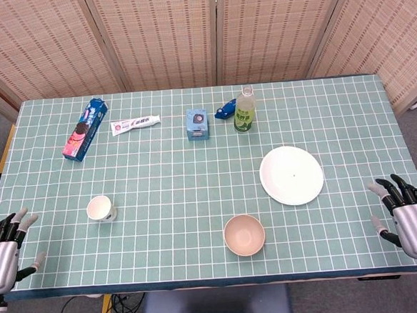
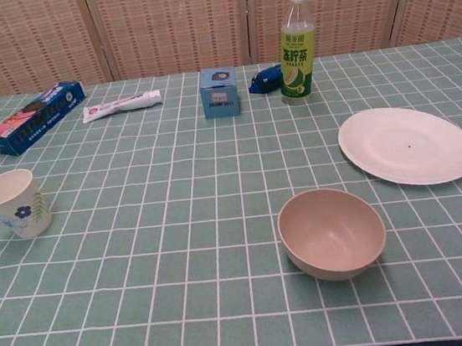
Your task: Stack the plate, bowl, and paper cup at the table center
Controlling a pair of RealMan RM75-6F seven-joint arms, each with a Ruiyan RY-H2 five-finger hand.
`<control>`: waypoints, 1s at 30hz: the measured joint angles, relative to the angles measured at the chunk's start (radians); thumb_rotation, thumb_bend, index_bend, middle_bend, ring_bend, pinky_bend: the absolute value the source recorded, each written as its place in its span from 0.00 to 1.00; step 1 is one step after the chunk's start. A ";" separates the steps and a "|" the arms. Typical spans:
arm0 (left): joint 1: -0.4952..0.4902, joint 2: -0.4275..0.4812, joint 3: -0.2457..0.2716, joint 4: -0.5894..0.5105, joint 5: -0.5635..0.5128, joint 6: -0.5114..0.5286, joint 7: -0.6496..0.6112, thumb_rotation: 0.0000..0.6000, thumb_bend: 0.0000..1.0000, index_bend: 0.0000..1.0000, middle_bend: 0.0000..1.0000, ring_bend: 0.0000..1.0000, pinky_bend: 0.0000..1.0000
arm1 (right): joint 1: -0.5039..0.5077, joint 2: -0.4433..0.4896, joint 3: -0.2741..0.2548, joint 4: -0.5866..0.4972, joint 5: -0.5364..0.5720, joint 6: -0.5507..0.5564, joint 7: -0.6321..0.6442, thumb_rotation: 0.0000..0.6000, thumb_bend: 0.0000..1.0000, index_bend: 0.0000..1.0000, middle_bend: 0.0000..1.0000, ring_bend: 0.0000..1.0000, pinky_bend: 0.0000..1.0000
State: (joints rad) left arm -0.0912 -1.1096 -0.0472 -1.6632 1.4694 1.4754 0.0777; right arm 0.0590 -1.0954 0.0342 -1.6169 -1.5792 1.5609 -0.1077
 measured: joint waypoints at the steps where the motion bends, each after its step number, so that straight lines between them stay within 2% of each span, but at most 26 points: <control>1: 0.000 0.000 0.000 0.000 0.000 0.000 0.000 1.00 0.26 0.16 0.07 0.07 0.10 | -0.001 0.000 0.001 0.000 -0.001 0.001 0.000 1.00 0.31 0.20 0.19 0.08 0.20; 17: 0.007 0.001 0.003 0.001 0.004 0.011 -0.009 1.00 0.26 0.16 0.07 0.07 0.10 | 0.017 -0.007 0.013 -0.001 -0.010 -0.022 -0.022 1.00 0.31 0.20 0.20 0.08 0.20; 24: 0.019 0.002 0.008 0.001 0.007 0.025 -0.015 1.00 0.26 0.16 0.07 0.07 0.10 | 0.097 -0.046 0.036 0.018 0.008 -0.140 -0.035 1.00 0.31 0.21 0.22 0.08 0.20; 30: 0.030 0.011 0.010 -0.003 0.008 0.037 -0.021 1.00 0.26 0.16 0.07 0.07 0.10 | 0.182 -0.148 0.053 0.111 0.040 -0.268 -0.027 1.00 0.27 0.24 0.22 0.08 0.20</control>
State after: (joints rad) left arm -0.0613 -1.0990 -0.0368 -1.6662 1.4774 1.5127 0.0563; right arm 0.2411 -1.2431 0.0867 -1.5060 -1.5390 1.2927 -0.1351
